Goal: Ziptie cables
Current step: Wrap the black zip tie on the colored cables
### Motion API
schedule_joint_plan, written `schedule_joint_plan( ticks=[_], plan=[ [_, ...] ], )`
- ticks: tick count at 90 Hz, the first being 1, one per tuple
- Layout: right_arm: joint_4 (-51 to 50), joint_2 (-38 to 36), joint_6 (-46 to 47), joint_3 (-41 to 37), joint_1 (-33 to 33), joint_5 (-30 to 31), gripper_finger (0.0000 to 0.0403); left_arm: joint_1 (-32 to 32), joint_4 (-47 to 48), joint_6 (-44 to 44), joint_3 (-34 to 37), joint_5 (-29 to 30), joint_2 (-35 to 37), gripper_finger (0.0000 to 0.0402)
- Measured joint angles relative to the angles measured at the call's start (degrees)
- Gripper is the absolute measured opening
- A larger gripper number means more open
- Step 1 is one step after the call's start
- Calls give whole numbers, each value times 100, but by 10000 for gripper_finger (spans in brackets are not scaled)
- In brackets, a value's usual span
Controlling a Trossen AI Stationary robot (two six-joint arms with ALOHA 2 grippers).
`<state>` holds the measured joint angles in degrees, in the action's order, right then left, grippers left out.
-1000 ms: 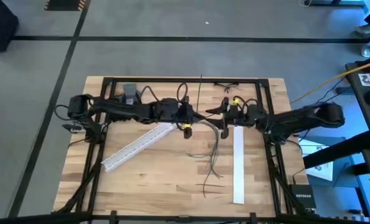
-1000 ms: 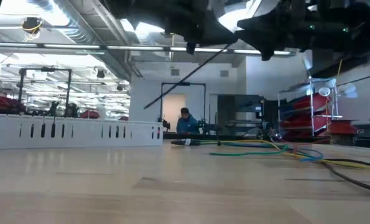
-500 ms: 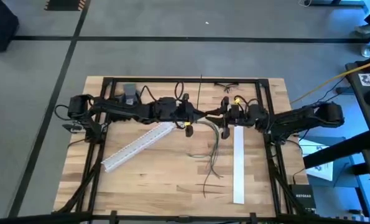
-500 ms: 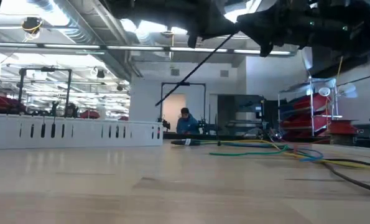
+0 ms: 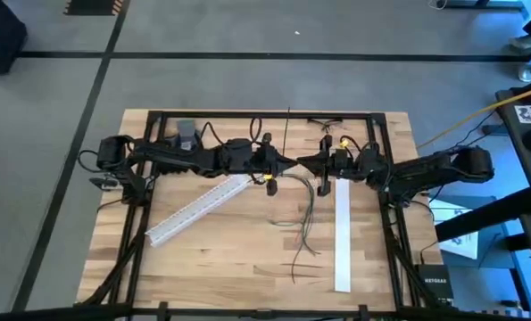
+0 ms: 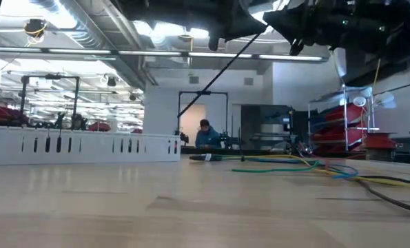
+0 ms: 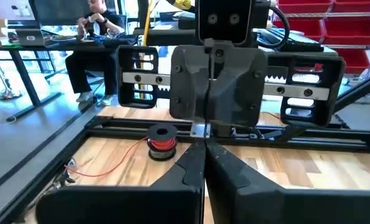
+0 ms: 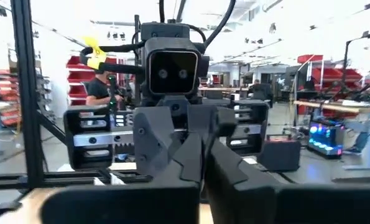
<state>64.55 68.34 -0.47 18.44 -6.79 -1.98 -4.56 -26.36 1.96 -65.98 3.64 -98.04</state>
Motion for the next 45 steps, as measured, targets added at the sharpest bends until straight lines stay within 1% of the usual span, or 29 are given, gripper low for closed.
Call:
schedule_joint_plan(
  ticks=[5, 14, 25, 36, 45],
  plan=[
    [-33, 0, -11, 0, -9, 77, 5, -4, 23, 74, 0, 0, 0, 6],
    [-129, 0, 2, 0, -63, 90, 2, -7, 191, 620, -3, 6, 14, 8],
    [-477, -126, 156, 18, -170, 89, 1, -3, 1060, 1245, -191, 20, 40, 25],
    [-1455, -366, 309, 263, -327, 44, 1, 10, 2012, 1825, -465, 18, 52, 59],
    [-2567, -518, 404, 688, -522, -369, 1, 37, 2697, 2568, -611, 16, 86, 87]
  ],
)
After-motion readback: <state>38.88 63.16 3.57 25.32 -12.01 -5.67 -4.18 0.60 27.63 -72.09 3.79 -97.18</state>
